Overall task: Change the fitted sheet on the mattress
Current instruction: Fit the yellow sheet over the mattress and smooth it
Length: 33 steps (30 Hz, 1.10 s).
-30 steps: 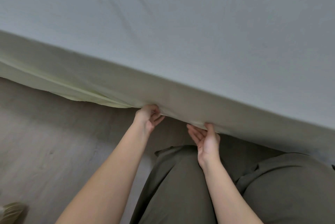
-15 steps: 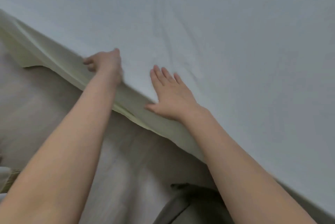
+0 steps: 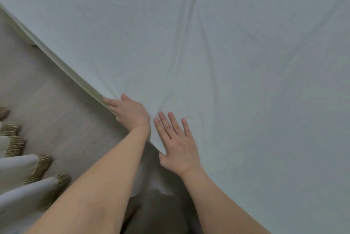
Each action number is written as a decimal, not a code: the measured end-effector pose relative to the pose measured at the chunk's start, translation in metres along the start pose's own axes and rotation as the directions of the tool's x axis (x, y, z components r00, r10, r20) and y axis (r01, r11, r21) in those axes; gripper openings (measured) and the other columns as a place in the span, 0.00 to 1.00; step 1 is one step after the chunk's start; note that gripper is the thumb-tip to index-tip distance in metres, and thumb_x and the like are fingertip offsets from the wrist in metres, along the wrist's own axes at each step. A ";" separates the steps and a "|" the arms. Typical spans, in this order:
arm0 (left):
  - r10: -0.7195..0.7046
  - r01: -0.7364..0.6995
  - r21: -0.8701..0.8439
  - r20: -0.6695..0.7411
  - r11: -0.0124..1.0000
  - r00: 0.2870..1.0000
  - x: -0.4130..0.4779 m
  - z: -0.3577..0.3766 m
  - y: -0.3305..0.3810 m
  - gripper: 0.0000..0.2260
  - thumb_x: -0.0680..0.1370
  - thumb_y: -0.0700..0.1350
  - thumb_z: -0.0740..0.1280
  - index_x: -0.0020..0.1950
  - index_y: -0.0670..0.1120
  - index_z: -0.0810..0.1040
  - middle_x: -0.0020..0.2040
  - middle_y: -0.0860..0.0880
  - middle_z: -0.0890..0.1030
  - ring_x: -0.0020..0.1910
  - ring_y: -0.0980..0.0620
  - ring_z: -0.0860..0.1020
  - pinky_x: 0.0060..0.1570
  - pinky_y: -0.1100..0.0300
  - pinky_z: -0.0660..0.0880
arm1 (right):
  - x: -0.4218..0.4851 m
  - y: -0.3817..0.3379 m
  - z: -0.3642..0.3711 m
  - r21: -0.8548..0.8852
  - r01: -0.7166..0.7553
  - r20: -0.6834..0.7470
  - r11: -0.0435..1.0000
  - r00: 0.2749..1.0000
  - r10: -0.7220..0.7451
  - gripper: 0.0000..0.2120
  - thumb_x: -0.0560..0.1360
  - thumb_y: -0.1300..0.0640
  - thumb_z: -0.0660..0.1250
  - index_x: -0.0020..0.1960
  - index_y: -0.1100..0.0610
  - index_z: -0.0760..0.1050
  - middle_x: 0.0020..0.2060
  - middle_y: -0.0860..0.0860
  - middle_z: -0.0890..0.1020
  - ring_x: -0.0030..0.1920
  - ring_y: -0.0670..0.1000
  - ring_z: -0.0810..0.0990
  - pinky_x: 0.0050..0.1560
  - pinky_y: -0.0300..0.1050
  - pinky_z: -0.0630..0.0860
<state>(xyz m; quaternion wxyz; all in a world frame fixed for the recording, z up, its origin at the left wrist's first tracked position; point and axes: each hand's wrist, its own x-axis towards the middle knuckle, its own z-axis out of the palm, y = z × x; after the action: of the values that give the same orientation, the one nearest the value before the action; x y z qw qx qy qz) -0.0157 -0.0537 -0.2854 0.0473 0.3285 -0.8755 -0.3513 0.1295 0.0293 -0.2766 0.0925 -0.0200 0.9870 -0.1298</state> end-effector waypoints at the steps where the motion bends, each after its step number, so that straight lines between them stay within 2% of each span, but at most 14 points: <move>1: 0.008 -0.008 0.001 0.005 1.000 1.000 -0.001 0.000 0.001 0.27 0.83 0.47 0.52 0.76 0.33 0.51 0.70 0.36 0.66 0.60 0.32 0.73 0.57 0.45 0.70 | 0.001 0.000 -0.001 0.007 -0.004 0.008 1.000 1.000 0.004 0.45 0.65 0.48 0.65 0.79 0.53 0.54 0.79 0.49 0.53 0.79 0.51 0.48 0.77 0.58 0.49; 8: 0.044 -0.040 -0.036 0.134 0.999 0.990 -0.005 -0.016 0.003 0.26 0.83 0.44 0.53 0.77 0.33 0.49 0.71 0.34 0.64 0.52 0.30 0.75 0.50 0.48 0.72 | -0.001 -0.002 -0.004 0.030 -0.068 0.067 0.997 0.996 0.066 0.44 0.65 0.46 0.64 0.79 0.49 0.54 0.79 0.46 0.53 0.79 0.50 0.50 0.76 0.54 0.50; 9: 0.059 -0.049 -0.060 0.182 0.997 0.981 -0.005 -0.020 0.001 0.27 0.83 0.44 0.54 0.77 0.33 0.47 0.72 0.34 0.63 0.53 0.32 0.75 0.53 0.52 0.72 | -0.001 -0.003 -0.004 0.022 -0.078 0.078 0.997 0.994 0.077 0.44 0.66 0.46 0.64 0.79 0.49 0.53 0.79 0.46 0.53 0.79 0.50 0.50 0.76 0.54 0.49; 11: 0.071 -0.029 -0.140 0.311 0.990 0.948 0.003 -0.032 -0.012 0.29 0.83 0.44 0.56 0.77 0.34 0.45 0.71 0.40 0.62 0.59 0.42 0.72 0.57 0.75 0.64 | -0.002 -0.005 -0.004 -0.012 -0.085 0.102 0.996 0.991 0.085 0.43 0.68 0.44 0.64 0.79 0.49 0.52 0.79 0.47 0.52 0.79 0.51 0.50 0.77 0.54 0.48; 12: 0.061 0.016 -0.192 0.389 0.981 0.919 0.013 -0.036 -0.019 0.29 0.83 0.45 0.56 0.77 0.36 0.46 0.69 0.44 0.62 0.60 0.49 0.70 0.56 0.81 0.59 | -0.002 -0.005 -0.004 -0.027 -0.086 0.105 0.996 0.991 0.088 0.42 0.68 0.44 0.63 0.79 0.50 0.52 0.79 0.48 0.52 0.79 0.52 0.50 0.77 0.54 0.48; 13: 0.048 0.055 -0.213 0.452 0.975 0.891 0.027 -0.039 -0.025 0.27 0.83 0.47 0.57 0.77 0.37 0.51 0.68 0.46 0.64 0.61 0.52 0.69 0.56 0.81 0.59 | -0.002 -0.005 -0.004 -0.037 -0.089 0.104 0.995 0.990 0.092 0.42 0.69 0.44 0.63 0.79 0.51 0.52 0.79 0.48 0.53 0.79 0.52 0.51 0.77 0.55 0.48; 16: -0.016 0.124 -0.187 0.495 0.974 0.869 0.072 -0.045 -0.032 0.17 0.83 0.50 0.56 0.64 0.38 0.68 0.60 0.44 0.74 0.57 0.52 0.72 0.56 0.67 0.65 | 0.000 -0.006 -0.005 -0.082 -0.075 0.110 0.994 0.990 0.084 0.43 0.67 0.45 0.63 0.79 0.52 0.53 0.79 0.50 0.54 0.78 0.54 0.52 0.76 0.56 0.48; 18: -0.083 0.210 -0.216 0.483 0.954 0.871 0.098 -0.044 -0.021 0.13 0.83 0.51 0.57 0.58 0.42 0.69 0.54 0.48 0.76 0.53 0.53 0.74 0.53 0.64 0.68 | -0.001 -0.007 -0.004 -0.105 -0.072 0.119 0.992 0.989 0.084 0.45 0.66 0.45 0.65 0.79 0.53 0.53 0.79 0.51 0.55 0.78 0.55 0.53 0.76 0.57 0.49; 20: -0.128 0.271 -0.258 0.463 0.927 0.877 0.120 -0.037 -0.011 0.15 0.82 0.52 0.60 0.59 0.41 0.69 0.57 0.45 0.77 0.54 0.50 0.75 0.55 0.62 0.70 | -0.001 -0.007 -0.003 -0.137 -0.064 0.113 0.989 0.990 0.079 0.46 0.65 0.46 0.66 0.79 0.54 0.53 0.79 0.52 0.55 0.78 0.56 0.53 0.75 0.59 0.51; 22: -0.092 0.228 -0.285 0.420 0.931 0.903 0.133 -0.031 -0.008 0.22 0.81 0.54 0.61 0.63 0.36 0.69 0.61 0.40 0.76 0.59 0.46 0.76 0.57 0.64 0.70 | -0.002 -0.008 -0.001 -0.159 -0.041 0.097 0.986 0.994 0.057 0.46 0.65 0.46 0.65 0.79 0.55 0.53 0.79 0.53 0.55 0.78 0.57 0.53 0.74 0.61 0.53; 23: -0.053 0.182 -0.294 0.397 0.938 0.916 0.135 -0.027 -0.007 0.24 0.81 0.55 0.61 0.66 0.35 0.67 0.63 0.38 0.76 0.60 0.44 0.76 0.55 0.66 0.69 | -0.002 -0.009 0.000 -0.170 -0.037 0.073 0.985 0.996 0.050 0.45 0.66 0.45 0.64 0.79 0.56 0.54 0.78 0.54 0.55 0.78 0.58 0.53 0.74 0.62 0.55; 27: 0.036 0.045 -0.310 0.250 0.950 0.967 0.127 -0.014 -0.014 0.25 0.84 0.54 0.53 0.69 0.34 0.63 0.59 0.31 0.77 0.57 0.34 0.76 0.48 0.58 0.68 | -0.003 -0.007 0.012 -0.217 0.021 -0.033 0.976 0.999 -0.029 0.40 0.71 0.44 0.60 0.79 0.58 0.55 0.78 0.56 0.57 0.77 0.60 0.55 0.72 0.64 0.58; 29: 0.078 0.007 -0.379 0.209 0.926 0.975 0.124 -0.009 -0.021 0.23 0.84 0.52 0.49 0.71 0.36 0.62 0.59 0.33 0.77 0.57 0.35 0.76 0.46 0.63 0.66 | -0.006 -0.007 0.015 -0.242 0.030 -0.099 0.970 0.994 -0.055 0.39 0.72 0.44 0.60 0.78 0.58 0.56 0.78 0.56 0.58 0.77 0.60 0.57 0.73 0.64 0.58; 33: 0.207 -0.053 -0.521 0.241 0.852 0.948 0.132 -0.006 -0.044 0.23 0.85 0.51 0.48 0.72 0.36 0.61 0.63 0.37 0.76 0.62 0.42 0.74 0.51 0.70 0.66 | -0.010 -0.012 0.015 -0.307 0.036 -0.216 0.951 0.971 -0.107 0.32 0.76 0.47 0.59 0.76 0.59 0.62 0.76 0.55 0.63 0.76 0.58 0.61 0.71 0.59 0.64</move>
<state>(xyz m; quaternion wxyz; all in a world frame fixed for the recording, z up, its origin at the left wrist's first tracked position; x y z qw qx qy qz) -0.0934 -0.1614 -0.3288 0.0281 0.1890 -0.7696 -0.6093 0.1424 0.0147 -0.2860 -0.0313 -0.0545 0.9979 0.0172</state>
